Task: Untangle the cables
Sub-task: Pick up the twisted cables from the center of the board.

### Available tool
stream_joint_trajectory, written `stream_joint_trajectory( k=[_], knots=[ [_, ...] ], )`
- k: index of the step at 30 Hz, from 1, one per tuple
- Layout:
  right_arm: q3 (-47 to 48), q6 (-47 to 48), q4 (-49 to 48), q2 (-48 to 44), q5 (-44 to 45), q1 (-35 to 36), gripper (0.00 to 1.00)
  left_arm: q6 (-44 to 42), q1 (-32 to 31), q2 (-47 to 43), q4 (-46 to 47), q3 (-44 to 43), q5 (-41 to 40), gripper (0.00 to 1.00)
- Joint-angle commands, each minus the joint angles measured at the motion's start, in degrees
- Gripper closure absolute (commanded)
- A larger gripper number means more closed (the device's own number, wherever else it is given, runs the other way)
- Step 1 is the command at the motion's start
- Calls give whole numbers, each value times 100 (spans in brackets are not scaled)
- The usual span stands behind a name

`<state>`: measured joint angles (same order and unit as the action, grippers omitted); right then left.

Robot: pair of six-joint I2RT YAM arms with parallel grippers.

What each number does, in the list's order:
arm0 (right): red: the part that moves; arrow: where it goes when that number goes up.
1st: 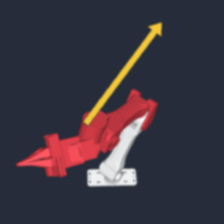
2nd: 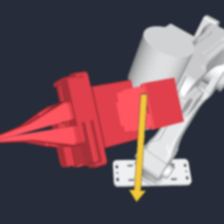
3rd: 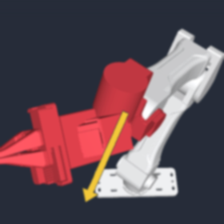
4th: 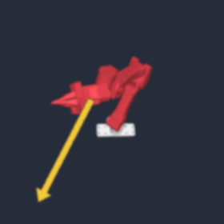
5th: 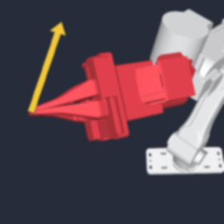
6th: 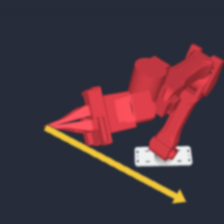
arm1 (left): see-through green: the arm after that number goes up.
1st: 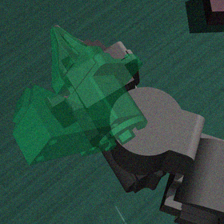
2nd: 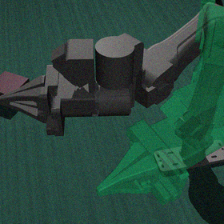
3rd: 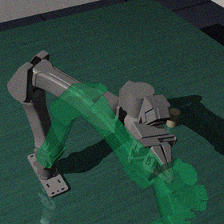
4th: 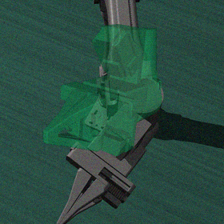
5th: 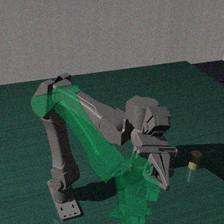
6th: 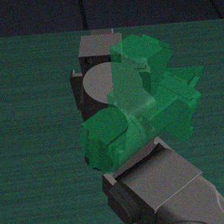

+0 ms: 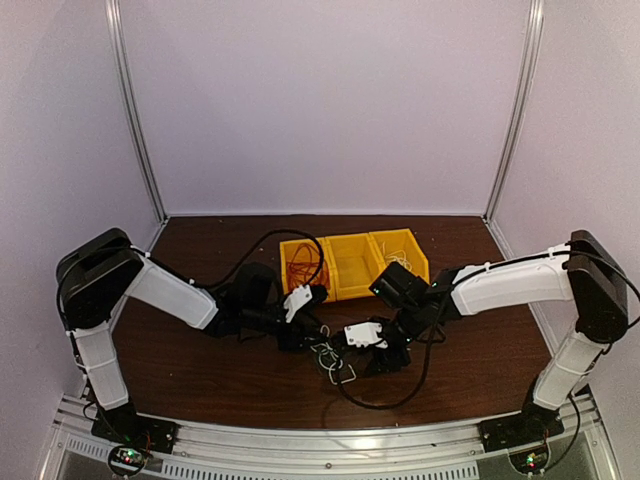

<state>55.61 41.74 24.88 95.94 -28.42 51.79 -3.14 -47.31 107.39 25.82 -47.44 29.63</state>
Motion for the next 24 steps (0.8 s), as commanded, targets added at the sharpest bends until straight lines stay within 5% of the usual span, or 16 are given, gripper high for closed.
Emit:
stream_joint_trajectory(
  k=[1, 10, 19, 24],
  knots=[
    [-68, -35, -122, 143, -9, 42, 45, -292, -14, -39, 69, 15, 386, 49],
    [-16, -148, -307, 347, -56, 42, 51, -338, -15, -223, -183, 128, 444, 45],
    [-32, -236, -481, 368, 171, 42, 95, -303, -15, -821, -564, 560, -4, 43],
    [-24, -232, -460, 370, 295, 42, 100, -315, -15, -620, -924, 360, 101, 45]
  ],
)
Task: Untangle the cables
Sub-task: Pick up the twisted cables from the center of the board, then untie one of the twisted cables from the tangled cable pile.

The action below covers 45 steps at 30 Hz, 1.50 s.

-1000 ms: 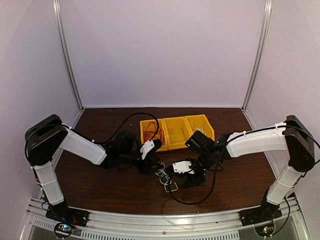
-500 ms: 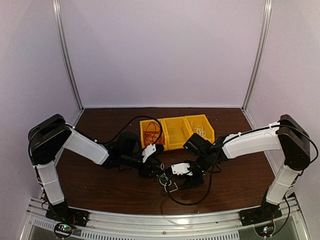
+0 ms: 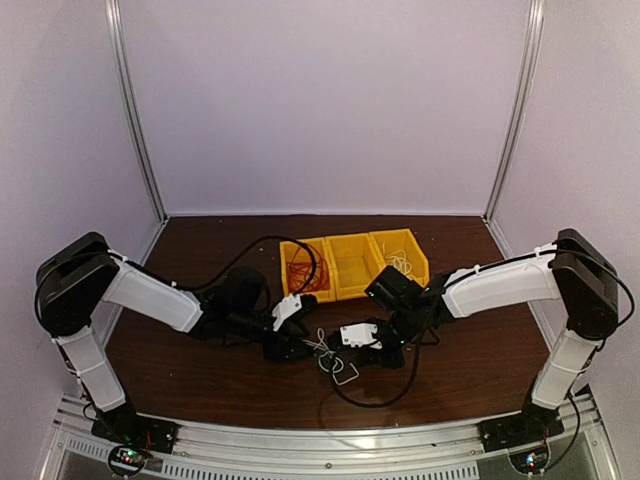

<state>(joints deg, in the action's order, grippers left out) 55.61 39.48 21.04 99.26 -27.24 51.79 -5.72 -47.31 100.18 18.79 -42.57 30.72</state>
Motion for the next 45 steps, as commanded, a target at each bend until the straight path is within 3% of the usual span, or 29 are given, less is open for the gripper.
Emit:
stream_joint_trajectory(
  k=[1, 9, 12, 17, 22, 25, 29, 33, 42, 45],
  knots=[
    [-30, -4, -74, 40, 186, 42, 100, -50, -13, 98, -201, -115, -65, 45],
    [-24, -2, -56, 44, 198, 42, 100, -215, -12, 233, -123, -321, -424, 59],
    [-24, -7, -56, 44, 248, 46, 100, -258, -13, 350, -116, -457, -482, 71],
    [-54, 7, 46, -66, 412, -136, 100, -270, -15, 253, -274, -555, -513, 100],
    [-328, 457, 890, -830, 277, -1292, 100, -15, -16, -830, -601, -384, -832, 100],
    [-851, 897, 1167, -1794, 678, -2163, 100, 258, -20, -1824, -776, -252, -1425, 100],
    [-1424, 1530, 1466, -2836, 959, -3475, 100, 454, -15, -2902, -1352, -313, -1989, 100],
    [-1666, 2040, 1643, -3278, 907, -4490, 100, 373, -15, -3632, -2114, -614, -2340, 100],
    [-2025, 2032, 1722, -3312, 820, -4770, 100, 61, 10, -4415, -2729, -1623, -2979, 100],
    [-2204, 2092, 1644, -3398, 968, -4868, 100, -13, 18, -4670, -2823, -1959, -3900, 100]
  ],
)
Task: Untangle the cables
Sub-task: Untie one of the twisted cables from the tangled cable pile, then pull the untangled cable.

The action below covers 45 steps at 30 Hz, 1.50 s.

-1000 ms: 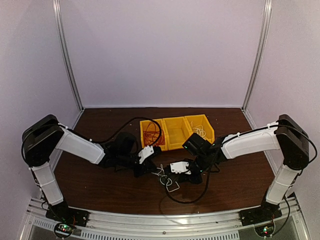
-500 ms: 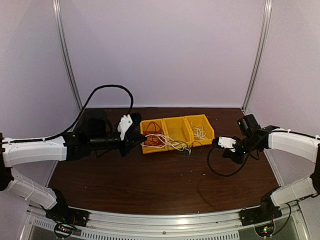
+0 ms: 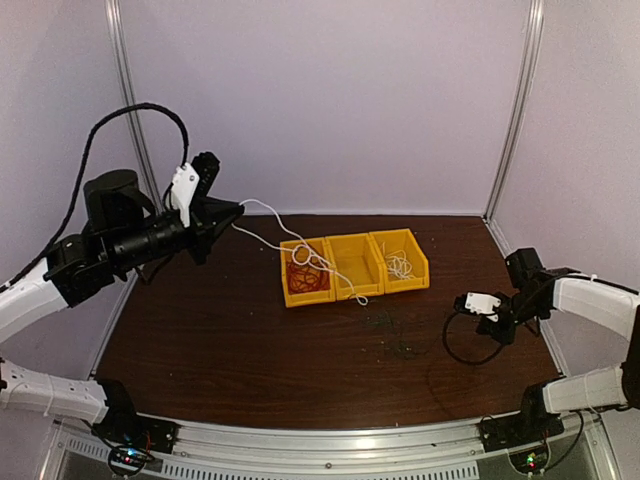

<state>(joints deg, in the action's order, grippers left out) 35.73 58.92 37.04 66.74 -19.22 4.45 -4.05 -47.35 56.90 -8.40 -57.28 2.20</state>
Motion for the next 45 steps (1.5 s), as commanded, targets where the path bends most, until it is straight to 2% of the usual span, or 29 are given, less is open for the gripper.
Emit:
stream_joint_trajectory(
  k=[1, 6, 10, 12, 15, 19, 21, 24, 29, 33, 39, 42, 45],
  knots=[
    [-257, 192, 41, -152, 191, -193, 100, -212, 28, -441, -97, -562, -1251, 100],
    [-303, 293, 94, -117, 224, -322, 100, -314, 40, -472, -305, -1188, -2038, 100],
    [-357, 246, 94, -145, 171, -322, 100, -334, 33, -485, -306, -1499, -2222, 100],
    [-323, 267, 168, -214, 83, -322, 98, -312, 33, -472, -365, -1528, -2000, 100],
    [5, 183, 564, -470, -329, -322, 74, -146, 33, -388, -404, -1335, -1238, 100],
    [819, 243, 1431, -965, -1102, -298, 48, 203, 33, -235, -170, -833, -448, 100],
    [1176, 285, 1748, -1120, -1420, -256, 40, 374, 33, -138, 37, -546, -142, 100],
    [1632, 196, 1962, -1153, -1885, -108, 33, 720, 33, -25, 589, 13, 377, 100],
    [2129, -590, 1401, -830, -2486, 465, 31, 1350, 33, 338, 2070, 1040, 1228, 100],
    [2245, -1367, 305, -546, -2382, 1323, 34, 1712, -25, 828, 2880, 1385, 1566, 100],
    [3153, -2275, -775, 572, -3052, 2125, 38, 1809, -196, 1352, 3197, 1263, 1561, 100],
    [3520, -2338, -746, 1091, -3176, 2786, 38, 1962, -230, 1411, 3421, 1241, 1631, 100],
    [3646, -2326, -745, 1450, -2921, 3396, 37, 2050, -239, 1408, 3532, 1200, 1750, 100]
  ],
)
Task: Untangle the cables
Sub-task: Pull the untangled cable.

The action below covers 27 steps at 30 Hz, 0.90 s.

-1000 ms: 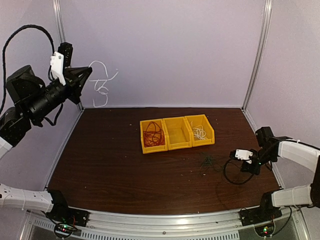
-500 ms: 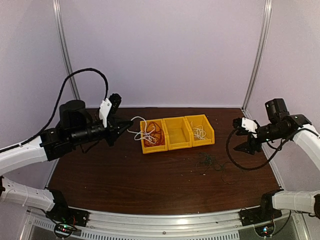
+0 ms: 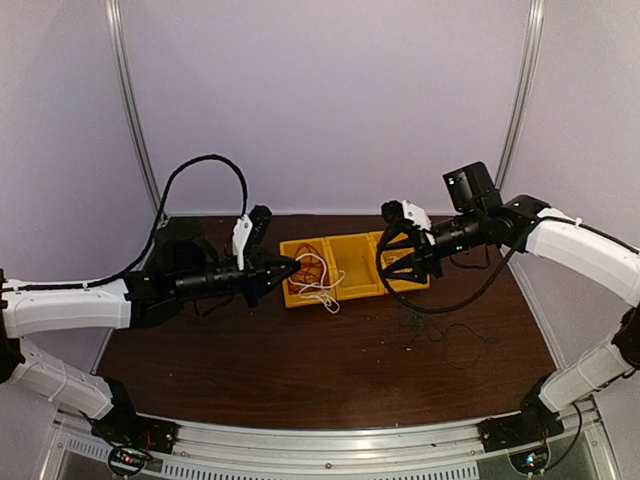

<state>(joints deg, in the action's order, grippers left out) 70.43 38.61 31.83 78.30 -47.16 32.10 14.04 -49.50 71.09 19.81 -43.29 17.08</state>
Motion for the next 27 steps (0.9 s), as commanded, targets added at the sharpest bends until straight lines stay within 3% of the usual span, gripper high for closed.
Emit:
stream_joint_trajectory(
  k=[1, 15, 27],
  knots=[
    [154, -355, -347, 352, -40, 746, 37, 262, -27, -20, 716, -216, 295, 100],
    [644, -714, -396, 543, -6, 1099, 33, 642, -42, 30, 989, -225, 727, 100],
    [1629, -937, 292, 1563, -635, 1480, 31, 565, -95, 99, 974, -224, 571, 100]
  ],
)
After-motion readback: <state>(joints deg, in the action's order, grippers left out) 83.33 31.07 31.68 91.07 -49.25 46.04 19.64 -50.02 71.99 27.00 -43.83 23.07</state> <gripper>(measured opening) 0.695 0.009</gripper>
